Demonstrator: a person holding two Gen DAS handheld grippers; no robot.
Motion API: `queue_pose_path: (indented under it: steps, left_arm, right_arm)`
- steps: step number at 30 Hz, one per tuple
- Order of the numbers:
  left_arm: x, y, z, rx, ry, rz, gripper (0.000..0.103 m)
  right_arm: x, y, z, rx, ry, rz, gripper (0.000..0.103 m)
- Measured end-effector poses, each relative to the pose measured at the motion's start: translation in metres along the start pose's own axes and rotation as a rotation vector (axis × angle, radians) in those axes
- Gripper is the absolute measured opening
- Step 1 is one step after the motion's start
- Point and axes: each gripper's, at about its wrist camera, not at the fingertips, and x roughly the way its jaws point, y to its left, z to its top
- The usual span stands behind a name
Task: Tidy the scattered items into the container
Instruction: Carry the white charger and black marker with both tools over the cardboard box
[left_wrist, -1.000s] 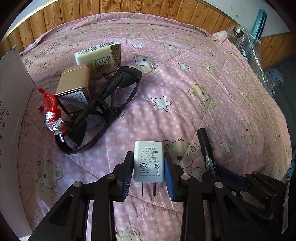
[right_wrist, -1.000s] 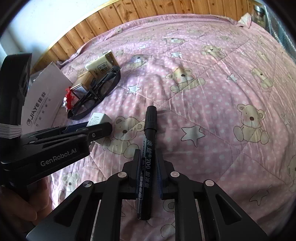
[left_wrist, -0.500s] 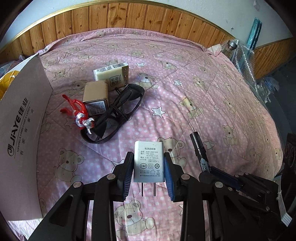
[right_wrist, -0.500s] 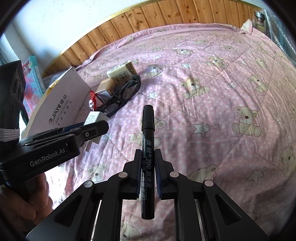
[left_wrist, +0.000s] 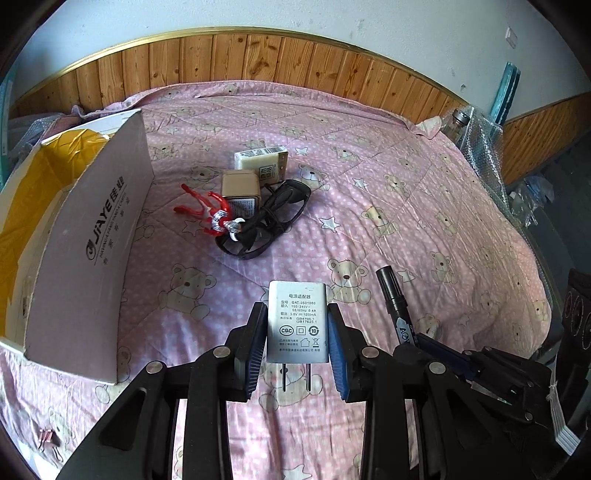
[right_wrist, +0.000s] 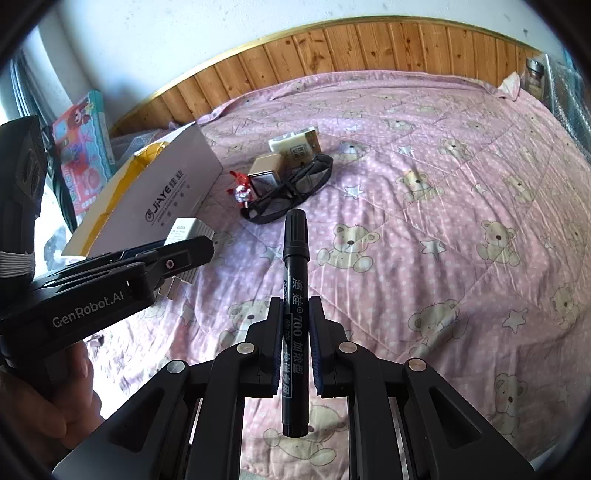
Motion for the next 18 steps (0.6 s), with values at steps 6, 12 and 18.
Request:
queue_pose_path:
  steps: [6, 12, 18]
  left_arm:
    - [-0.026, 0.013, -0.013, -0.030, -0.041, 0.000, 0.033]
    - [-0.050, 0.023, -0.021, -0.053, -0.084, -0.015, 0.033]
    - [-0.067, 0.034, -0.031, -0.078, -0.118, -0.019, 0.033]
  right_arm:
    - [-0.011, 0.022, -0.008, -0.041, -0.010, -0.006, 0.014]
    - [-0.021, 0.040, -0.016, -0.078, -0.022, -0.017, 0.014]
    - [-0.026, 0.054, -0.023, -0.106, -0.022, -0.016, 0.014]
